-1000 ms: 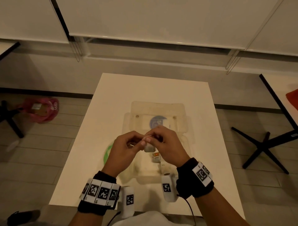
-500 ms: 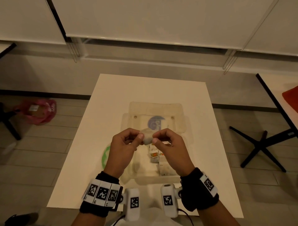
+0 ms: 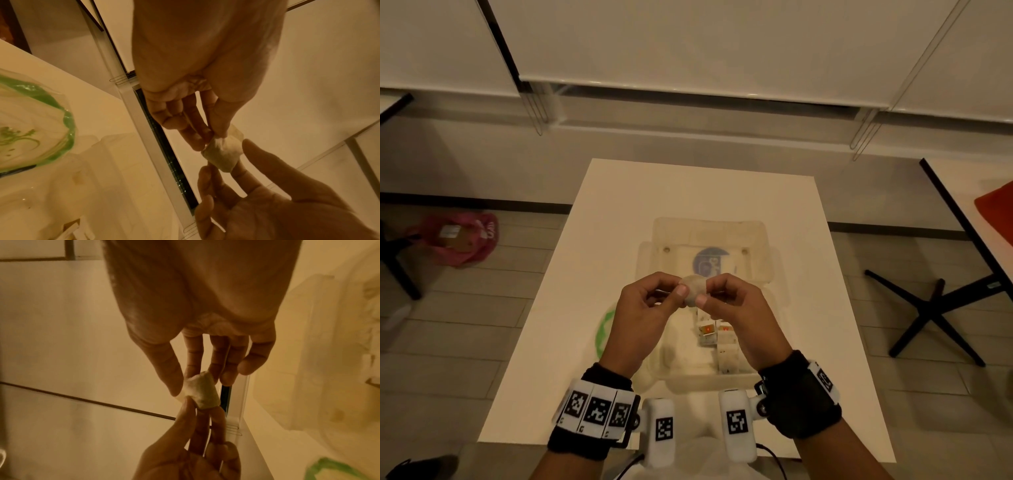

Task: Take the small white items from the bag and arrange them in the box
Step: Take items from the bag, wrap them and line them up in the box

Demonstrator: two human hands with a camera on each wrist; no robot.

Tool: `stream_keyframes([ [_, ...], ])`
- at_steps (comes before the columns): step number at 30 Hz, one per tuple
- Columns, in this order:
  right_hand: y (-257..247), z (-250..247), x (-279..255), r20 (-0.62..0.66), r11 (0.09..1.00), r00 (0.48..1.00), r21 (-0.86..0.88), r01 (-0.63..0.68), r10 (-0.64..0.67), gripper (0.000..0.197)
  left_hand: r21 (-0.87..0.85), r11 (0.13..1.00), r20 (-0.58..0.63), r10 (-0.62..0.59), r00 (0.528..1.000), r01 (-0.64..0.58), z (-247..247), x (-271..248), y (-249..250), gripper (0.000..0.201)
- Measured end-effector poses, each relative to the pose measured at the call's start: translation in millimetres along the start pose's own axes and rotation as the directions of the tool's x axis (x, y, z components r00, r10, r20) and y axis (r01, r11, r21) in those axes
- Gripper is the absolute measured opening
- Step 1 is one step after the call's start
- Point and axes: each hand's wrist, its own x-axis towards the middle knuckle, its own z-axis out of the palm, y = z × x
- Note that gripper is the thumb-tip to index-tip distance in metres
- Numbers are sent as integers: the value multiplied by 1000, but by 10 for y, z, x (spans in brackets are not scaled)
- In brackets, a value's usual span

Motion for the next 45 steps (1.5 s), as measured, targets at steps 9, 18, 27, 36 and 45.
stream_keyframes([
  [9,-32,49,-24,-63,986,992,-129,101,-110,6,91,994,-26,63,998,-61,35,-38,60,6],
  [18,-61,8,0,-17,982,996,-167,88,-92,6,21,998,-42,55,998,-54,50,-42,86,6],
  [27,-35,53,-29,18,999,999,5,44,-44,7,-4,999,-31,42,999,-42,34,-52,96,5],
  [36,-115,19,-36,218,914,963,339,-225,156,25,-28,1000,259,14,966,-7,-8,-55,175,44],
  [45,-129,-16,-83,376,876,877,254,-409,301,29,-14,997,233,78,969,-77,-14,-34,152,6],
])
